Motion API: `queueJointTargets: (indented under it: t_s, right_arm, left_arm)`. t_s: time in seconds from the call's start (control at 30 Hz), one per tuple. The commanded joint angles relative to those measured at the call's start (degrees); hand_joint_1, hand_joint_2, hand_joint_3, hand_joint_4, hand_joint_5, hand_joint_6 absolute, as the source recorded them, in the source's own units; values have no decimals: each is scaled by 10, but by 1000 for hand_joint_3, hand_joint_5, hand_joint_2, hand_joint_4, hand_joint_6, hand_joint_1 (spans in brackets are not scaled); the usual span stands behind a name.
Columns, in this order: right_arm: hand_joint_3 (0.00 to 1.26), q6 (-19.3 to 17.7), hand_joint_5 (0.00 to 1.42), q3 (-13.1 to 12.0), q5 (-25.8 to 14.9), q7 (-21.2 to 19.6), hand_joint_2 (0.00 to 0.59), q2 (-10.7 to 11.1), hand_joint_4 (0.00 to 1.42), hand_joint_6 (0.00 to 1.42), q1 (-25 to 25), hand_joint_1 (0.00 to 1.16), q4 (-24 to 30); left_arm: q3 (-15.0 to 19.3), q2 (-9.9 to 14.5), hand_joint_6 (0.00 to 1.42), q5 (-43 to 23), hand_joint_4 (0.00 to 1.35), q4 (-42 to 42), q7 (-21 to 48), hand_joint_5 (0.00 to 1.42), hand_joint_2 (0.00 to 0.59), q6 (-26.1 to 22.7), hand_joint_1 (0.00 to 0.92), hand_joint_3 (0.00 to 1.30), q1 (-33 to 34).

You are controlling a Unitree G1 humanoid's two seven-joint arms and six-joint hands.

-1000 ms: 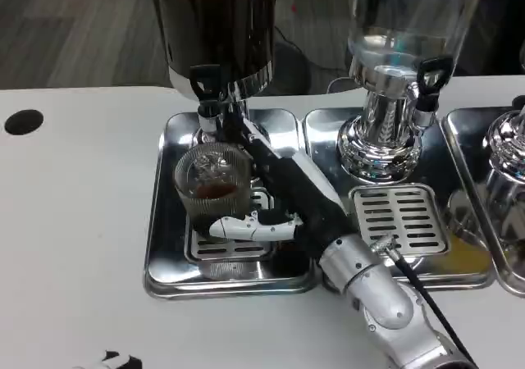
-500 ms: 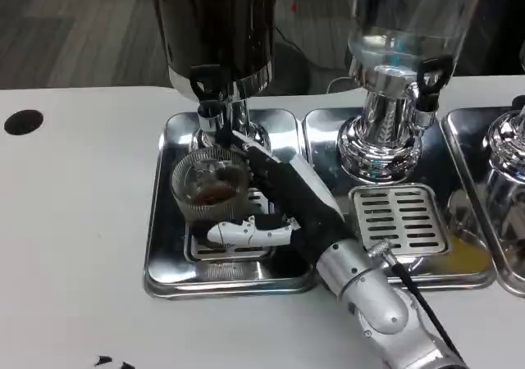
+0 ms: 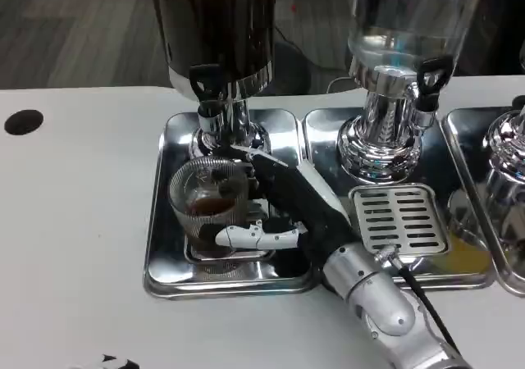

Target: Grasp the cup under the faucet to collect the drink, then remove the cup.

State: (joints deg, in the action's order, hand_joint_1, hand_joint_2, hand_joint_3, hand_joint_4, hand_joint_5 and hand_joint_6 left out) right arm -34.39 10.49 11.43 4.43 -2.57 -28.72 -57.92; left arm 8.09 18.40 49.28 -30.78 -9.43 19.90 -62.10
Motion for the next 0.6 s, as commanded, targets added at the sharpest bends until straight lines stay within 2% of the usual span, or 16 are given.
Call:
queueJointTargets:
  t_s: [0.03,0.6]
  right_arm:
    - [311,-14,397,-1,0,1,46,1,360,311,-2,904,-7]
    - [466,-35,503,-9,-3,-8,63,2,472,441,7,898,-5]
  left_arm:
    - [4,-2,415,1,231,-12,10,228,86,-5,0,337,4]
    - [12,-5,417,-4,245,-19,11,239,87,-2,0,316,4]
